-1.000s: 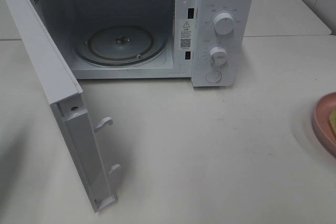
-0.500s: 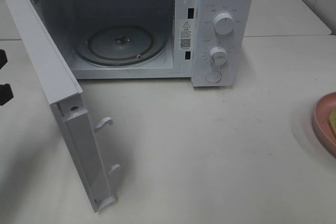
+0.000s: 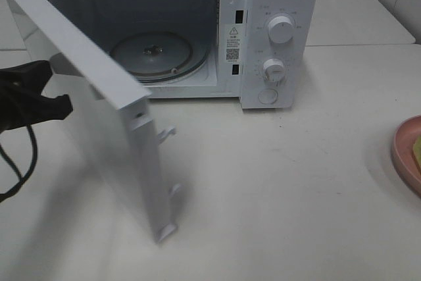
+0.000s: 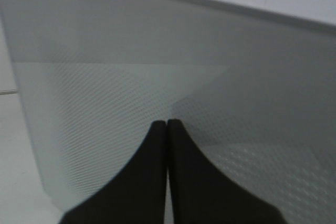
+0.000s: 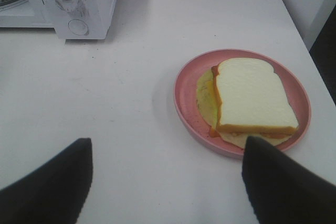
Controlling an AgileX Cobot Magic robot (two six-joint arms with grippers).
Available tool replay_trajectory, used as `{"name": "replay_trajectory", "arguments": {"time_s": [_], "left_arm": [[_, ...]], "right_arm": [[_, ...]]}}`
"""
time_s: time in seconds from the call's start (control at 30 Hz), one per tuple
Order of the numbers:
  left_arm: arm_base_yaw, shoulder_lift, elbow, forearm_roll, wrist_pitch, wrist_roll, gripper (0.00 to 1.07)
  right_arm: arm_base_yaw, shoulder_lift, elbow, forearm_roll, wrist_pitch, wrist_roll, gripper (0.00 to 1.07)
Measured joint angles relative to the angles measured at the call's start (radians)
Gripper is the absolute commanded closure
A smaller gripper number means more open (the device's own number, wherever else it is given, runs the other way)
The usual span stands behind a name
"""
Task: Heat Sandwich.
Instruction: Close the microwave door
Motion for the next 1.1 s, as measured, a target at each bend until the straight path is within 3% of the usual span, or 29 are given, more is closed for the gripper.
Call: {"name": "replay_trajectory", "arguments": {"time_s": [0.1, 0.4, 0.67, 1.1], "left_arm": [[-0.092, 0.06, -0.072, -0.059, 0.0, 0.042, 1.06], [-0.22, 0.157, -0.241, -0.216, 0.013, 0.138, 1.06], [-0.246, 0.215, -0.378, -0.281, 0.088, 0.155, 1.06], [-0.25, 0.284, -0.543, -0.296, 0.187, 0.158, 1.06]], "right_arm": [[0.0, 0.0, 0.0, 0.0, 0.0, 0.0, 0.32], [0.0, 0.0, 0.0, 0.0, 0.0, 0.0, 0.33], [0.0, 0.0, 0.0, 0.0, 0.0, 0.0, 0.33], [0.0, 0.0, 0.0, 0.0, 0.0, 0.0, 0.33]]}}
